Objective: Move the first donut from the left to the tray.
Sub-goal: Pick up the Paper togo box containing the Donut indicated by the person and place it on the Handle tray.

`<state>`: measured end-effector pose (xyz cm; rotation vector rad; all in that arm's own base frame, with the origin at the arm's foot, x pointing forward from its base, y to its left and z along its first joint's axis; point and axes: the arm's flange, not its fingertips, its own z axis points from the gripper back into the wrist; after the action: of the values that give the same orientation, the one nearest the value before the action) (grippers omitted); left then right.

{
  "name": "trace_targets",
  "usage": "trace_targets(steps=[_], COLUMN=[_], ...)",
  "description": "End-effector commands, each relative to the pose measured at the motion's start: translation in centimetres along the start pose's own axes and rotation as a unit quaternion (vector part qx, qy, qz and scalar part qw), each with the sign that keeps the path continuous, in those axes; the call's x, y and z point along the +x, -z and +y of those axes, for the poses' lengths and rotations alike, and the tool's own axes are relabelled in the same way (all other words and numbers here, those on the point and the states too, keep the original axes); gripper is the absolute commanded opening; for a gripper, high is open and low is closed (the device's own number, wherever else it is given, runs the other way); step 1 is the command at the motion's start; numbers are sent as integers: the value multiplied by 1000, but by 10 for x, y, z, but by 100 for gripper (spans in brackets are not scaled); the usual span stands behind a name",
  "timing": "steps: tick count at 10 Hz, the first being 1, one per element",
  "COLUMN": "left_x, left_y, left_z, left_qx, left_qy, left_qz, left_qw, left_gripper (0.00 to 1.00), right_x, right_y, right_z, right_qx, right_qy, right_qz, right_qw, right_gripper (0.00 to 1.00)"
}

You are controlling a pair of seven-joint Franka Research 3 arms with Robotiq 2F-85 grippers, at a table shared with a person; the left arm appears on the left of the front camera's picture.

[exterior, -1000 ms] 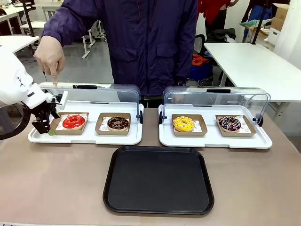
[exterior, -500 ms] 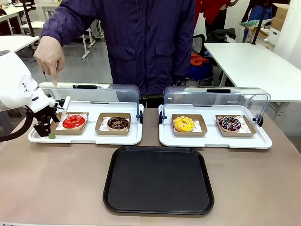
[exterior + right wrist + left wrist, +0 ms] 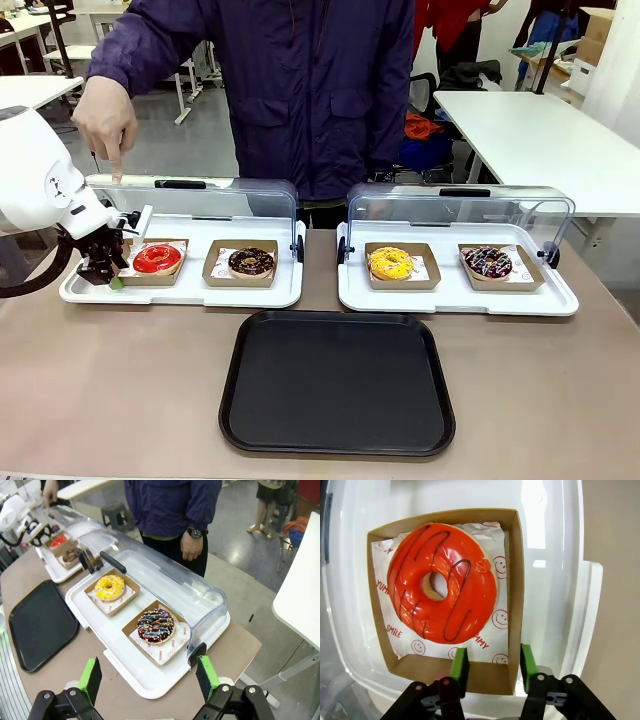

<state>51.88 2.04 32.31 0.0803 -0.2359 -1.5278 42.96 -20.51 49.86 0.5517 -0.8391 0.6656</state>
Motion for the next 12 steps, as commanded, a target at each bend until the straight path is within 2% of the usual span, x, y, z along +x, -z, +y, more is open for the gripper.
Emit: trace_targets(steps=[1, 6, 7, 8, 12], left_x=[1, -2, -5, -2, -2], left_y=[0, 2, 2, 1, 1], left_z=[2, 4, 6, 0, 0], left_qx=[3, -16, -38, -7, -7], left_qy=[-4, -17, -26, -9, -9], left_qz=[17, 13, -10, 8, 8], left_qw=[1000, 1000, 999, 1000, 1000], left_gripper=[0, 0, 0, 0, 0], right_x=[0, 0, 0, 0, 0], right_y=[2, 2, 2, 2, 2], right_z=[1, 1, 1, 1, 1], right_qx=[0, 0, 0, 0, 0], right_qy=[-10, -10, -10, -10, -10], right_qz=[-14, -14, -14, -14, -14], right_qw=[1000, 1000, 1000, 1000, 1000], right_gripper=[100, 100, 100, 100, 100])
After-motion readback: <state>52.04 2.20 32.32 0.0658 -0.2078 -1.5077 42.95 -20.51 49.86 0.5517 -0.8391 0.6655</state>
